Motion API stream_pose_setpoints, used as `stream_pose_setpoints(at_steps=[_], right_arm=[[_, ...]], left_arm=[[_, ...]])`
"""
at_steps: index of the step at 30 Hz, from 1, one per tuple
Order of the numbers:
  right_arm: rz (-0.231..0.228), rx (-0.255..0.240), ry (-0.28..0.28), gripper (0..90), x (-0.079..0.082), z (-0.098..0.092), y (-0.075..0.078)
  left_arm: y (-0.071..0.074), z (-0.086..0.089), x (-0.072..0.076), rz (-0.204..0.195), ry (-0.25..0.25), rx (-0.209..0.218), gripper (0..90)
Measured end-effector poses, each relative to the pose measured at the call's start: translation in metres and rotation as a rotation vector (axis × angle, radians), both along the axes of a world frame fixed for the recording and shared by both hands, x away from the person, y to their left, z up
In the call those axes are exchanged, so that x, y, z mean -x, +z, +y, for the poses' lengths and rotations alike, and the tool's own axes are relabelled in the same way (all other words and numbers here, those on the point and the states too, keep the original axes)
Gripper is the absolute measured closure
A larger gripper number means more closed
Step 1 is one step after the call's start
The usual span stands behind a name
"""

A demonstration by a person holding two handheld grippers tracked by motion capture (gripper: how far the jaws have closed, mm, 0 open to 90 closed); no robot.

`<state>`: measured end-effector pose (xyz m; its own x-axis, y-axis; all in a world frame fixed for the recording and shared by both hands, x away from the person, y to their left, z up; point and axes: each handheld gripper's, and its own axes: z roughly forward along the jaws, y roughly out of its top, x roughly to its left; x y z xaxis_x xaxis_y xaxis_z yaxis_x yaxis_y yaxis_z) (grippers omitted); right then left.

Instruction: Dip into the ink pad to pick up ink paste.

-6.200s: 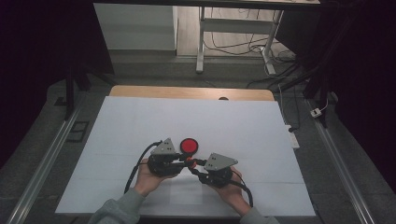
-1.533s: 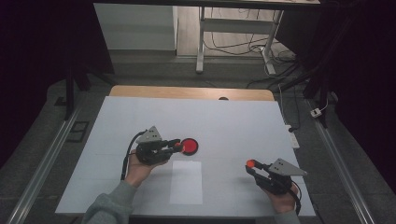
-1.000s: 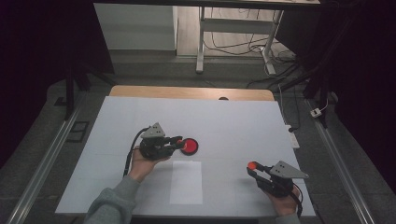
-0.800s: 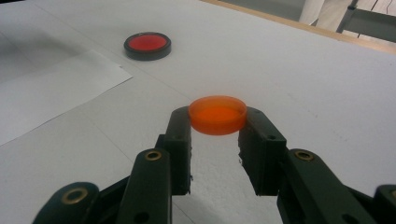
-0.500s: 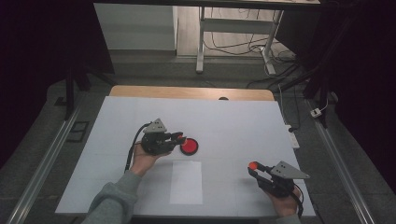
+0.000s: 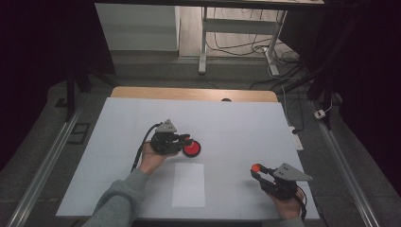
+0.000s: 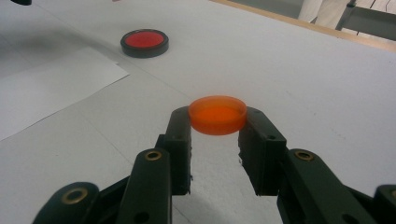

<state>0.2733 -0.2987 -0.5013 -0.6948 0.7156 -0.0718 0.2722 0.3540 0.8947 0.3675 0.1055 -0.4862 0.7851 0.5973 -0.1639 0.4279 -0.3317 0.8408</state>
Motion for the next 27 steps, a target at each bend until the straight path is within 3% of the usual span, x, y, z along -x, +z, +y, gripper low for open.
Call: stream_pose_setpoints(at_steps=[7,12,19,27], right_arm=[[-0.003,-0.004,0.0,64.4,0.001,0.0,0.001],[-0.005,-0.011,-0.006,64.4,0.001,-0.002,0.002],[-0.005,-0.013,-0.006,64.4,0.001,-0.002,0.002],[-0.003,-0.012,-0.01,64.5,0.001,-0.002,0.001]], left_arm=[[0.003,-0.004,-0.007,-0.024,0.003,-0.057,72.2],[0.002,-0.012,-0.018,-0.003,-0.01,-0.088,72.2],[-0.005,-0.011,-0.024,0.019,-0.003,-0.09,72.1],[-0.005,-0.01,-0.02,0.018,-0.021,-0.076,72.1]])
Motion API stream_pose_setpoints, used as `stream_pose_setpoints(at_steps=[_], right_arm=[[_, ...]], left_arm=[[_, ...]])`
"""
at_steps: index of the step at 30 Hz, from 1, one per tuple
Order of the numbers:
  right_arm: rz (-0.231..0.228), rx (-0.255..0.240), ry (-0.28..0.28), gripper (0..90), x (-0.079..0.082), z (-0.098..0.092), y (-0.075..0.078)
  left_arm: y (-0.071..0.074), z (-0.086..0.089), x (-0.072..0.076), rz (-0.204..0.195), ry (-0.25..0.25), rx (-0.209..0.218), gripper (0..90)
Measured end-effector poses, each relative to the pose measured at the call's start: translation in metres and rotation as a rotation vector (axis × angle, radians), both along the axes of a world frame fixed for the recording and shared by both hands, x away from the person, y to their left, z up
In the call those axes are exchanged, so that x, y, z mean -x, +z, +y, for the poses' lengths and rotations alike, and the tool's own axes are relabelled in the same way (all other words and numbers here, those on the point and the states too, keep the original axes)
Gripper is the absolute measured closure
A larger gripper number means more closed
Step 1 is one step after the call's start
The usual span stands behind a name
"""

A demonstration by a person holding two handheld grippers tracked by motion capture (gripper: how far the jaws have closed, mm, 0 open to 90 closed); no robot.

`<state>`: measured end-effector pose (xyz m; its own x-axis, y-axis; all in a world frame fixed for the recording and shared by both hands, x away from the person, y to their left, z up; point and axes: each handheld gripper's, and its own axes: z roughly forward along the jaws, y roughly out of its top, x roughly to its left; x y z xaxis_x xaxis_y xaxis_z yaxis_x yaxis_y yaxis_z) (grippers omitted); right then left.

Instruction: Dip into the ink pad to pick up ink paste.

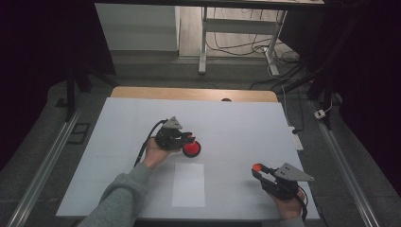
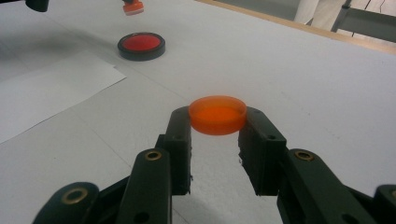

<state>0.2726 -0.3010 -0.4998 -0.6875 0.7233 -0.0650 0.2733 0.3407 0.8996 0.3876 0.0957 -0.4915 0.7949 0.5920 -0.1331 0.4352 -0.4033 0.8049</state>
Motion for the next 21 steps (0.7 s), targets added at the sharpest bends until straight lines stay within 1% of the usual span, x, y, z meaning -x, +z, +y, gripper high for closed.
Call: stream_pose_setpoints(at_steps=[3,6,8,12,16,21], right_arm=[[0.0,-0.002,-0.003,64.4,0.0,0.0,0.0],[0.0,-0.001,-0.006,64.4,0.0,-0.001,0.0],[-0.001,-0.001,-0.006,64.4,0.0,0.0,0.0],[0.001,0.003,-0.001,64.5,0.0,0.0,-0.001],[0.002,0.004,0.004,64.4,0.0,0.001,-0.001],[0.001,0.003,0.004,64.4,0.0,0.0,-0.001]], left_arm=[[-0.005,-0.002,0.001,0.009,-0.012,0.0,72.1],[-0.01,-0.004,0.0,0.012,-0.012,-0.023,72.1],[-0.011,-0.005,0.0,0.017,-0.013,-0.018,72.1],[-0.011,-0.007,0.001,0.009,-0.012,-0.022,72.1],[-0.013,-0.01,0.001,0.014,-0.012,-0.023,72.1],[-0.016,-0.012,0.0,0.017,-0.014,-0.042,72.1]])
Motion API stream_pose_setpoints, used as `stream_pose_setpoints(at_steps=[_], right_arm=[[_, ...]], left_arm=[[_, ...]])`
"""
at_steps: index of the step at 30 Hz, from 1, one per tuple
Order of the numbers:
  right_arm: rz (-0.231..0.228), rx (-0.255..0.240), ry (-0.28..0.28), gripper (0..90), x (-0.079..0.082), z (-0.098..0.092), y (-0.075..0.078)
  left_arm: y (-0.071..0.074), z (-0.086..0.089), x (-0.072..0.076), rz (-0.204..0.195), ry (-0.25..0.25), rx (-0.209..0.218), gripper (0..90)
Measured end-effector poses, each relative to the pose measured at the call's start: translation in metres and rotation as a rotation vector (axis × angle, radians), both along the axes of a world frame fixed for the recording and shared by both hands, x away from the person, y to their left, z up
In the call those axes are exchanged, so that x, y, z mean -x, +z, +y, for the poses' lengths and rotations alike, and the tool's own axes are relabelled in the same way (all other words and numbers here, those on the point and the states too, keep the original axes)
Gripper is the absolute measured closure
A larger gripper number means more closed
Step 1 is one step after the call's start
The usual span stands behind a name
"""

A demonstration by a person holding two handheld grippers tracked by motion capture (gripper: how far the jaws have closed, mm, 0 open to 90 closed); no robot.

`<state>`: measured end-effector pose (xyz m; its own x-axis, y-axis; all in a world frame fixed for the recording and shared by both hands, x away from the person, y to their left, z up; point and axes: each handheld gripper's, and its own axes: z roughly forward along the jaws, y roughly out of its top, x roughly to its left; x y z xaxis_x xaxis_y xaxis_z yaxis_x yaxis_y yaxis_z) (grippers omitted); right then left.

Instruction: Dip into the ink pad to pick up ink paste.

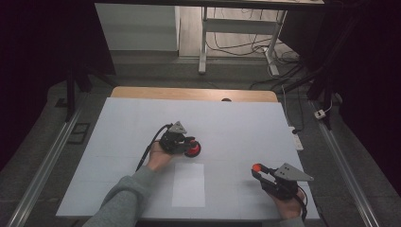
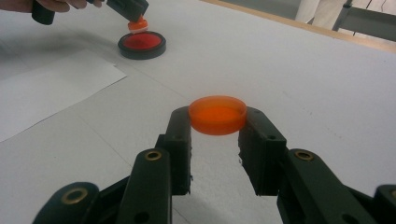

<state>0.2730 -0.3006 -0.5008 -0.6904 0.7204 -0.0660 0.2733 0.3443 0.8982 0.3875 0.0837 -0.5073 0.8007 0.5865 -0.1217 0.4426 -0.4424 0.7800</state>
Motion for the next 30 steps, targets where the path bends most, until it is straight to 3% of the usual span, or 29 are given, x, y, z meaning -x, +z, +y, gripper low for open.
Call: stream_pose_setpoints(at_steps=[17,24,30], right_arm=[[0.004,0.002,0.003,64.4,0.0,0.0,0.0],[0.002,0.002,0.003,64.4,0.0,0.0,0.0],[0.003,0.003,0.002,64.4,0.0,0.0,0.0]], left_arm=[[-0.007,0.001,-0.002,0.006,0.011,-0.013,72.1],[-0.014,-0.001,-0.003,0.001,0.02,-0.04,72.2],[-0.013,-0.007,0.001,-0.036,0.017,-0.095,72.5]])
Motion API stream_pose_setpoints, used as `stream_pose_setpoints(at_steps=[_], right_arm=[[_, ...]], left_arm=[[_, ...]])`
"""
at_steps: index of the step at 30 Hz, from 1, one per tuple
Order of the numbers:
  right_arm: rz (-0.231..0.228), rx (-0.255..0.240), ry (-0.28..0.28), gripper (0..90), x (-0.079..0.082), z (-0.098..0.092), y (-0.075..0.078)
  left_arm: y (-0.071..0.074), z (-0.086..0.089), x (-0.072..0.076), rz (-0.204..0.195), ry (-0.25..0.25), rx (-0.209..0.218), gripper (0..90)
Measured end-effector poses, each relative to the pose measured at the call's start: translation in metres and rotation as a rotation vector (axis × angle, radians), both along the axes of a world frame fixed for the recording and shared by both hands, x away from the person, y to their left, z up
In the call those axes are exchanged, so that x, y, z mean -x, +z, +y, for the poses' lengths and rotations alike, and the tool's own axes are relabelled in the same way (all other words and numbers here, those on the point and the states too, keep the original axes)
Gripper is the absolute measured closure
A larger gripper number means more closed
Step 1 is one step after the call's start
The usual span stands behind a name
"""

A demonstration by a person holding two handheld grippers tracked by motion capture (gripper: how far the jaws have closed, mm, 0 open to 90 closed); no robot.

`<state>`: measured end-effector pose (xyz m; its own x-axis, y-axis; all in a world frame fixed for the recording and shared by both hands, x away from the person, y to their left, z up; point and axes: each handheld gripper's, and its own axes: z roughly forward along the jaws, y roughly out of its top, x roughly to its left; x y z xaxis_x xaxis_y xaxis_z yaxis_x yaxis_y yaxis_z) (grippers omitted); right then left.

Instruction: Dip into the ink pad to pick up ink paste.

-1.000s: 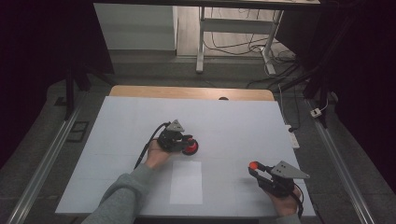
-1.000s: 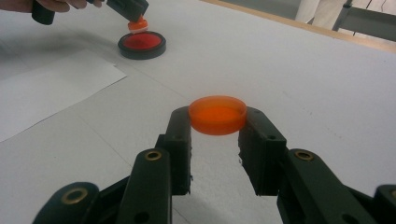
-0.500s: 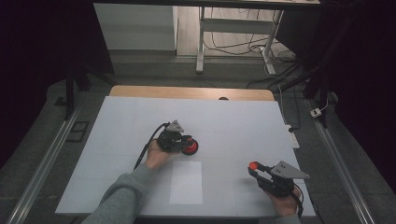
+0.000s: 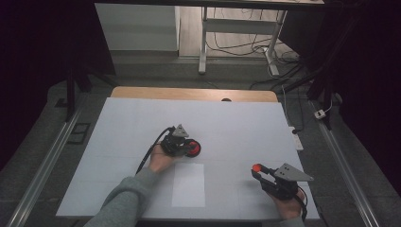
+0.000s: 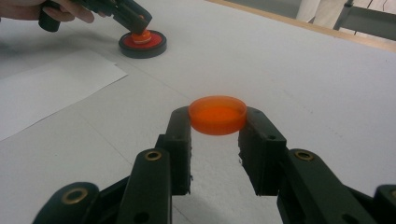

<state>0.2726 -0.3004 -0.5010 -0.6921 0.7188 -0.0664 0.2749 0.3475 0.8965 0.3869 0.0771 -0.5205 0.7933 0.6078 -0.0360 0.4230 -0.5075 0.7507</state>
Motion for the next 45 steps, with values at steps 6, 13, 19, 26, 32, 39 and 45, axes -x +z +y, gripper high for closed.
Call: stream_pose_setpoints(at_steps=[6,13,19,26,32,39,45], right_arm=[[0.002,0.004,-0.002,64.4,0.0,0.001,0.0],[0.001,0.003,-0.003,64.4,0.001,0.0,0.0],[0.001,0.003,0.001,64.4,0.001,0.001,-0.001],[0.0,0.001,0.001,64.4,0.001,0.001,0.0],[0.001,0.004,-0.003,64.4,0.0,0.0,0.0],[-0.006,0.0,0.002,64.4,0.001,0.0,0.001],[-0.005,-0.001,0.002,64.4,0.0,0.0,0.001]], left_arm=[[0.0,-0.003,0.002,-0.019,-0.001,-0.021,72.6],[-0.001,-0.001,0.002,-0.024,-0.006,-0.015,72.7],[-0.003,0.0,0.003,-0.029,-0.006,0.0,72.8],[-0.003,0.001,0.003,-0.025,-0.005,0.009,72.8],[-0.003,0.001,0.002,-0.025,-0.009,0.004,72.7],[0.006,0.011,0.0,-0.021,0.02,0.105,72.4],[0.025,0.026,0.001,-0.036,0.05,0.194,72.3]])
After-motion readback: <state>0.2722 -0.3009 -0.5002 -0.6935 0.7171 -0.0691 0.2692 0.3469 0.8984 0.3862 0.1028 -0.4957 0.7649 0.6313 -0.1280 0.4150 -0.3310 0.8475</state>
